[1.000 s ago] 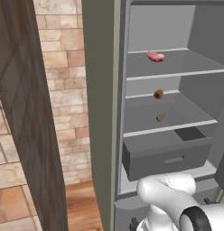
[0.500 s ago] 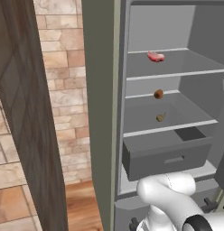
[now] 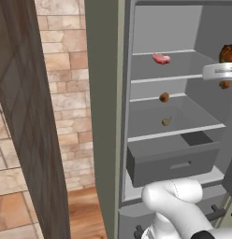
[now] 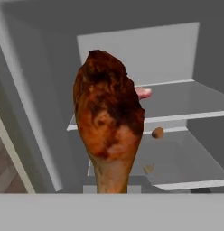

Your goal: Transport the chicken drumstick and garlic to the fridge. Place the chicken drumstick on the rack containing meat and place the garlic on the rack containing the vegetable, ensuring meats and vegetables are on different racks.

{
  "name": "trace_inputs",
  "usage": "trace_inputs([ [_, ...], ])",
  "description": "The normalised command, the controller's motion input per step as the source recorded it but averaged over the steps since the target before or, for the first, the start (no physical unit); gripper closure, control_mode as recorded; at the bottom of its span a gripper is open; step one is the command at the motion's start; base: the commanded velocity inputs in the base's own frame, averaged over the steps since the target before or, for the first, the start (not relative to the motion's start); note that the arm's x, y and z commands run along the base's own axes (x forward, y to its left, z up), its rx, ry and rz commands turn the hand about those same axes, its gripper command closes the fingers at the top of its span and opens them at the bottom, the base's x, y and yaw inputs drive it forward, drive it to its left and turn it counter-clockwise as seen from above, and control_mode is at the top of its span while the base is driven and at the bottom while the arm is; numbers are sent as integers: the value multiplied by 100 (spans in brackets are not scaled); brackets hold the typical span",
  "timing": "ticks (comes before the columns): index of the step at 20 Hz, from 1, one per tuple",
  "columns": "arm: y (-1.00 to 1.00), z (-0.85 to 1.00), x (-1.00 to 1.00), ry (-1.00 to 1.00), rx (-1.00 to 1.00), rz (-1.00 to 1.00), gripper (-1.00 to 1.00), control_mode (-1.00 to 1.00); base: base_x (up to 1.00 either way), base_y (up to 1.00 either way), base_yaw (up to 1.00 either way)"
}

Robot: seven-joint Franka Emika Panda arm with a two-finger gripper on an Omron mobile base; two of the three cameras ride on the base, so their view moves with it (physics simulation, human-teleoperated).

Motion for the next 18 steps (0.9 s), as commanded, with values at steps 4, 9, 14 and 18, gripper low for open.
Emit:
trace_inputs([
  [4, -11, -12, 73, 0, 1, 7, 100, -100, 0, 0, 0],
  [9, -35, -17, 69, 9, 5, 9, 100, -100, 0, 0, 0],
  [14, -19, -22, 75, 2, 0, 7, 100, -100, 0, 0, 0],
  [18, -17, -21, 77, 1, 0, 7, 100, -100, 0, 0, 0],
])
